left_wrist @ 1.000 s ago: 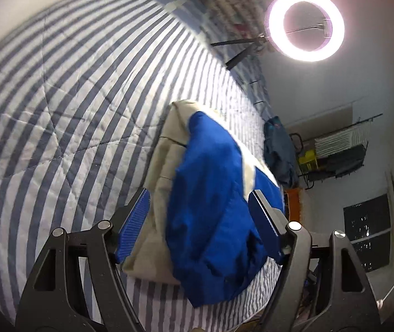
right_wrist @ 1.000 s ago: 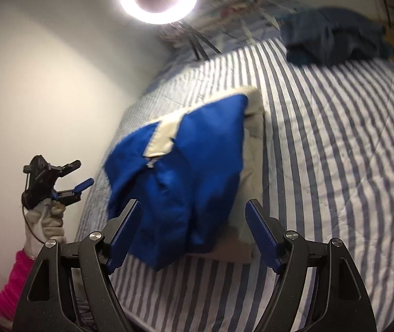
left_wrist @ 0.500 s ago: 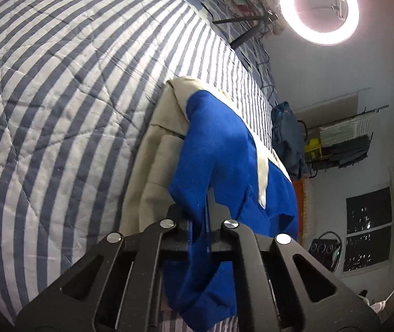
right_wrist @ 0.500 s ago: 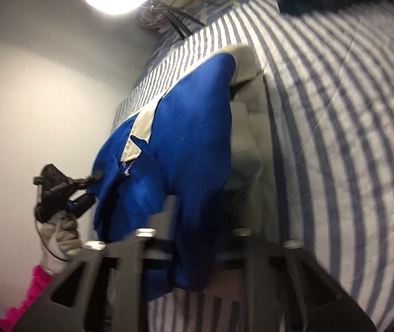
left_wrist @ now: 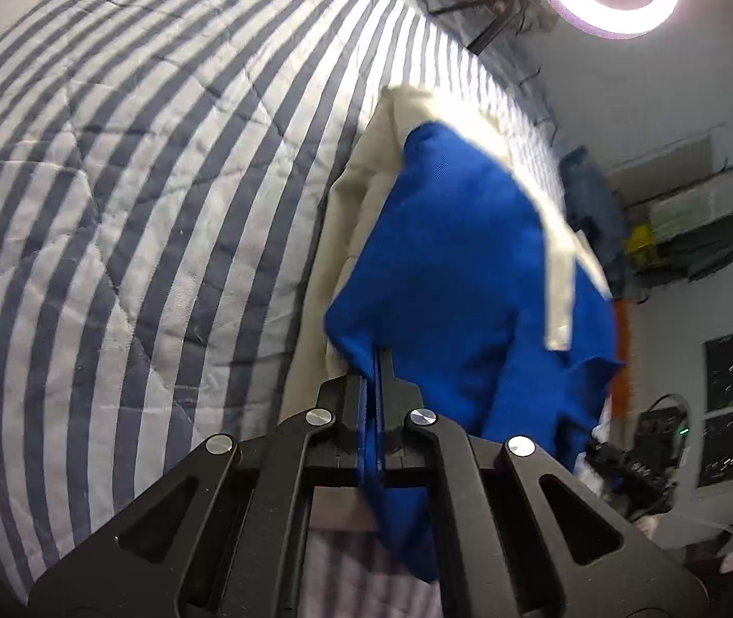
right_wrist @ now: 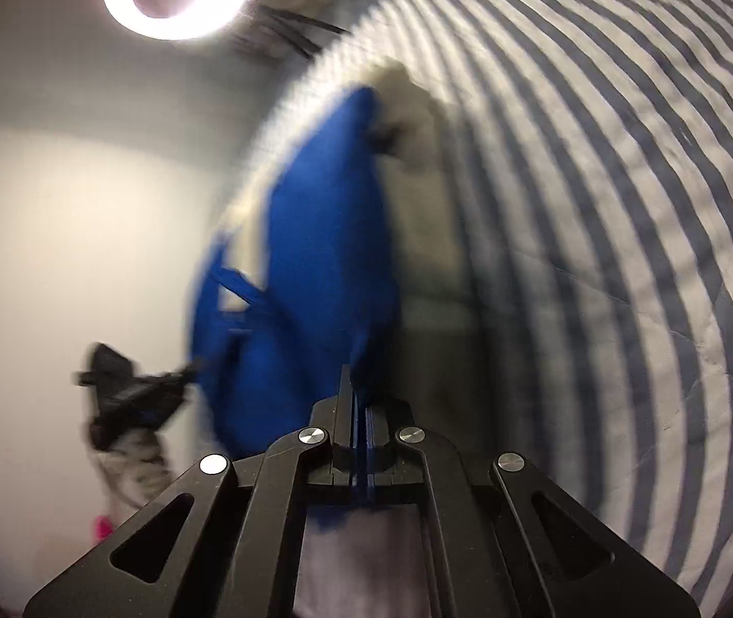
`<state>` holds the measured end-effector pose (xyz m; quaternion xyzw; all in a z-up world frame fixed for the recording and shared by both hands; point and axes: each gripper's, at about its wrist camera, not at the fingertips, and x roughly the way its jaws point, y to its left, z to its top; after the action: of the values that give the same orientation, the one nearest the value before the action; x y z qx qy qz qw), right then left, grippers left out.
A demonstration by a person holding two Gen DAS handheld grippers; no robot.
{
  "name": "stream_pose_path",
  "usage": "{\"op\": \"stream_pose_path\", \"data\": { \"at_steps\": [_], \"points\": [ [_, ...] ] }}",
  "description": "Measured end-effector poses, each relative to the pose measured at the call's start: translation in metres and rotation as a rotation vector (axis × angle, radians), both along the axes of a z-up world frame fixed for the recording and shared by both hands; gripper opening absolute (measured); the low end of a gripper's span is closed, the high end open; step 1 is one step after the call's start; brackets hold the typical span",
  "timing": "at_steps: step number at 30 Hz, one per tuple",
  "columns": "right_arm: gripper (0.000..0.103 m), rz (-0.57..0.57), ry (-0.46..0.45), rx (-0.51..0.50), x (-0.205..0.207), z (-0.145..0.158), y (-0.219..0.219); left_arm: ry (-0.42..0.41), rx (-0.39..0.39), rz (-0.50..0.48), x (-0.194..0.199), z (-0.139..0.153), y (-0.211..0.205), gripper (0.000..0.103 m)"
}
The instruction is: Fold large clothes
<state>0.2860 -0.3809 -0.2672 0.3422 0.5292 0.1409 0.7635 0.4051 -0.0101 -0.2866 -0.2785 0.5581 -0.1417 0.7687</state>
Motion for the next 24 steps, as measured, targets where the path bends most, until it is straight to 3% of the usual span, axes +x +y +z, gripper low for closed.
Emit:
{"op": "stream_pose_path", "data": {
  "at_steps": [6, 11, 15, 20, 24],
  "points": [
    [0.002, 0.097, -0.042, -0.203, -0.004, 0.035, 0.020, -0.044, 0.132, -0.059, -0.004, 0.028, -0.016, 0.002],
    [0.004, 0.079, -0.156, -0.361, -0.017, 0.091, 0.020, -0.238, 0.243, -0.046, -0.011, 0.090, -0.017, 0.021],
    [0.004, 0.069, -0.285, -0.455, 0.006, 0.118, 0.031, -0.341, 0.274, -0.053, 0.004, 0.119, -0.036, 0.022],
    [0.004, 0.121, -0.438, -0.525, 0.034, 0.115, 0.067, -0.378, 0.281, -0.067, 0.033, 0.109, -0.065, 0.022],
    [0.004, 0.171, -0.418, -0.552, 0.061, 0.094, 0.086, -0.327, 0.315, -0.087, 0.052, 0.075, -0.076, 0.022]
  ]
}}
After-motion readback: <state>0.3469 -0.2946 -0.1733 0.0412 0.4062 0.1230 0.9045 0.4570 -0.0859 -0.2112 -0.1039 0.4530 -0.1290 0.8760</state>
